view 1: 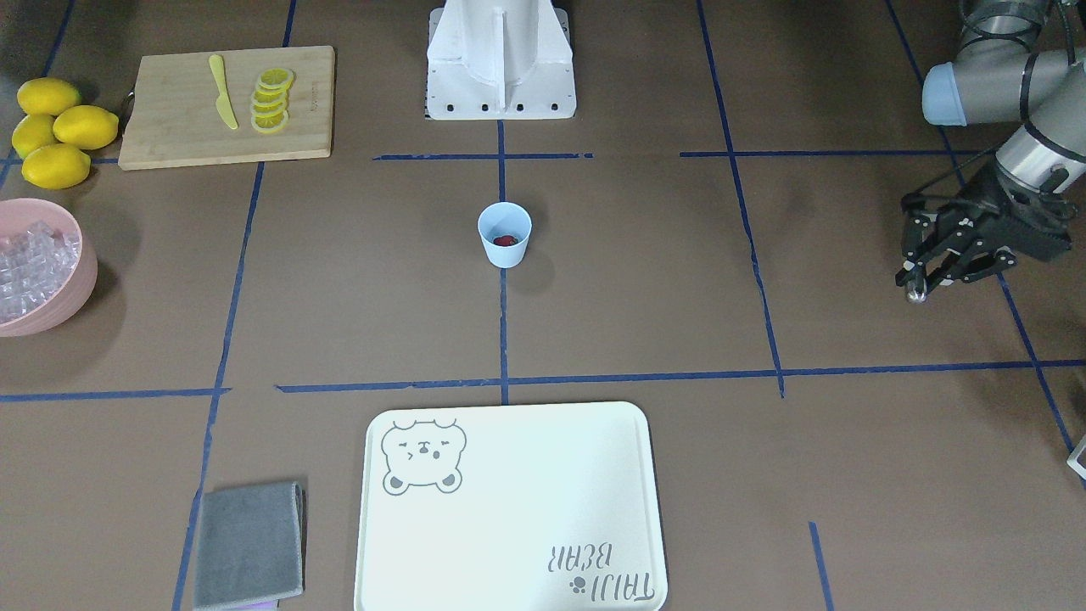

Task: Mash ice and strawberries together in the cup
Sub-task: 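Lift the steel muddler with the left gripper and carry it over the cup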

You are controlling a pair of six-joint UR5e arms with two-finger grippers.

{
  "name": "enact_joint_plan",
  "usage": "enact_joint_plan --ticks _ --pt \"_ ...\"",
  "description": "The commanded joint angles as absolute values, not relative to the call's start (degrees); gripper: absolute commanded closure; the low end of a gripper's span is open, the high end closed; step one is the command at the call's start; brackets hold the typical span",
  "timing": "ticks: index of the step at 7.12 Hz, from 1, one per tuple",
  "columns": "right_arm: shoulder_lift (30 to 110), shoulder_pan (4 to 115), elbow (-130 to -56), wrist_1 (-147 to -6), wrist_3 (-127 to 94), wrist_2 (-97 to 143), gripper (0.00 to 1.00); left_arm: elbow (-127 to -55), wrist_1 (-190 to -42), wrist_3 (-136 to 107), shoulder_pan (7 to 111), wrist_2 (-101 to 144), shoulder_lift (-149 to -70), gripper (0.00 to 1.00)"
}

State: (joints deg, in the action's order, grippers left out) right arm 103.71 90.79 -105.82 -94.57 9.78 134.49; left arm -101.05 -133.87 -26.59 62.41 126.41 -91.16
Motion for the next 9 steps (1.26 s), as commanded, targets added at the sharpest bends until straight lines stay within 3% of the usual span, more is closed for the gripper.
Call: enact_joint_plan --ticks 1,4,5,9 --pt "103.71 90.79 -105.82 -94.57 9.76 134.56 0.0 -108.26 -135.34 -32.21 61.7 126.82 -94.37 1.0" --pt "103.71 90.79 -105.82 -94.57 9.58 134.65 0.0 -105.74 -149.97 -33.67 50.91 126.92 -102.82 1.0" --pt "103.8 90.79 -105.73 -94.57 9.58 134.65 0.0 -100.86 -157.08 -32.53 49.24 125.52 -106.49 1.0" --pt "103.62 90.79 -105.82 -94.57 9.32 134.65 0.0 -101.16 -171.86 -28.34 38.0 104.28 -112.05 0.98"
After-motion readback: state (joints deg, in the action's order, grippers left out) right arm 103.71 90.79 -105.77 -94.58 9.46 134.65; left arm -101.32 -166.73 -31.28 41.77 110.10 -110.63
